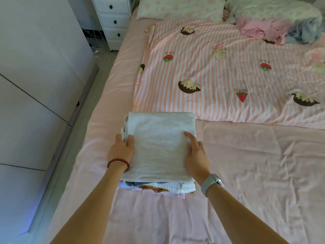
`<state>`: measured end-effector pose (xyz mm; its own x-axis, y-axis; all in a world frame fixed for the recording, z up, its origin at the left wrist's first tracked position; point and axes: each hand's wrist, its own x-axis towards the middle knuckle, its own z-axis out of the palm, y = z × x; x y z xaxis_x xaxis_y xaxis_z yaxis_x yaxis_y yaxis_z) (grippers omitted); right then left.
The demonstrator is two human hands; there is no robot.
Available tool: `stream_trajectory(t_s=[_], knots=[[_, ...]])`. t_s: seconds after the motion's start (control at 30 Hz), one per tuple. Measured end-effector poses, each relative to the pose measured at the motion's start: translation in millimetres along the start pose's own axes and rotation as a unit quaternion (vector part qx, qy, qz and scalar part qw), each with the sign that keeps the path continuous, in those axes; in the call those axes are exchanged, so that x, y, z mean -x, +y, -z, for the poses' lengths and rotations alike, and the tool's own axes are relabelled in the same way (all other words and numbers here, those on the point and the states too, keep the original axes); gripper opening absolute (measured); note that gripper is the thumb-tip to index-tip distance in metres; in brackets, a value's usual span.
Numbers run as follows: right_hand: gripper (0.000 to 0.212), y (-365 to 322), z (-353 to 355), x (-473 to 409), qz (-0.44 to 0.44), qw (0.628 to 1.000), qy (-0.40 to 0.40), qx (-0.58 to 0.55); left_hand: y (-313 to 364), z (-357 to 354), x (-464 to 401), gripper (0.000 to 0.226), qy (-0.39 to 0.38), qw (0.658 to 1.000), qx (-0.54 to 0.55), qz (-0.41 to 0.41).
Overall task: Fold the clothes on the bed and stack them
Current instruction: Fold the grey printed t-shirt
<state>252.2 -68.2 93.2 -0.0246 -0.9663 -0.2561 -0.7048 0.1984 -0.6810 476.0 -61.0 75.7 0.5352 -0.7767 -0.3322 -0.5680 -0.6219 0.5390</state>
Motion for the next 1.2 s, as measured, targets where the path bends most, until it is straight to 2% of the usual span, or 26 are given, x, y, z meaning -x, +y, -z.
stream_trajectory(t_s=[0.07,0.13,0.23,0.27,0.3,0.37,0.47,0.67,0.87,0.97,1.03,1.2], knots=[[0.052,0.7,0.9,1.7,-0.007,1.0,0.015,0.01,3.7,-1.6,5.6,0.039,0.071,0.996,-0.002,-0.047],[0.052,-5.0,4.8,4.2,0.004,0.991,0.079,0.105,10.0,-2.6,10.3,0.049,0.104,0.989,0.028,-0.099],[0.049,-21.0,5.6,2.9,0.157,0.95,0.187,0.196,20.4,-5.6,17.6,0.053,0.162,0.97,-0.043,-0.175],[0.048,-25.4,3.3,0.6,0.211,0.936,0.184,0.213,25.0,-7.1,19.0,0.052,0.177,0.958,-0.085,-0.208],[0.048,-28.2,0.1,-2.4,0.235,0.934,0.146,0.226,29.0,-9.0,18.9,0.052,0.172,0.947,-0.125,-0.24],[0.049,-25.3,-7.6,-11.0,0.215,0.945,0.055,0.24,31.8,-15.3,15.1,0.051,0.109,0.938,-0.187,-0.27],[0.053,-4.7,-19.1,-20.3,0.18,0.946,0.003,0.271,21.5,-30.5,4.6,0.054,0.015,0.946,-0.22,-0.239],[0.056,6.1,-26.7,-23.8,0.173,0.937,-0.037,0.301,14.1,-47.1,2.1,0.056,0.006,0.943,-0.242,-0.229],[0.052,-7.0,-1.9,-19.5,0.18,0.951,-0.052,0.247,32.3,-28.0,8.8,0.054,-0.008,0.931,-0.286,-0.226],[0.046,-16.8,22.2,-4.6,0.206,0.972,0.029,0.106,49.6,-7.1,26.0,0.048,0.032,0.943,-0.233,-0.236],[0.042,-17.8,39.9,11.6,0.202,0.974,0.092,0.042,60.2,4.1,44.7,0.047,0.065,0.952,-0.172,-0.244],[0.033,12.3,88.5,64.9,0.162,0.974,0.149,0.052,73.6,10.5,117.2,0.043,0.108,0.946,-0.101,-0.288]])
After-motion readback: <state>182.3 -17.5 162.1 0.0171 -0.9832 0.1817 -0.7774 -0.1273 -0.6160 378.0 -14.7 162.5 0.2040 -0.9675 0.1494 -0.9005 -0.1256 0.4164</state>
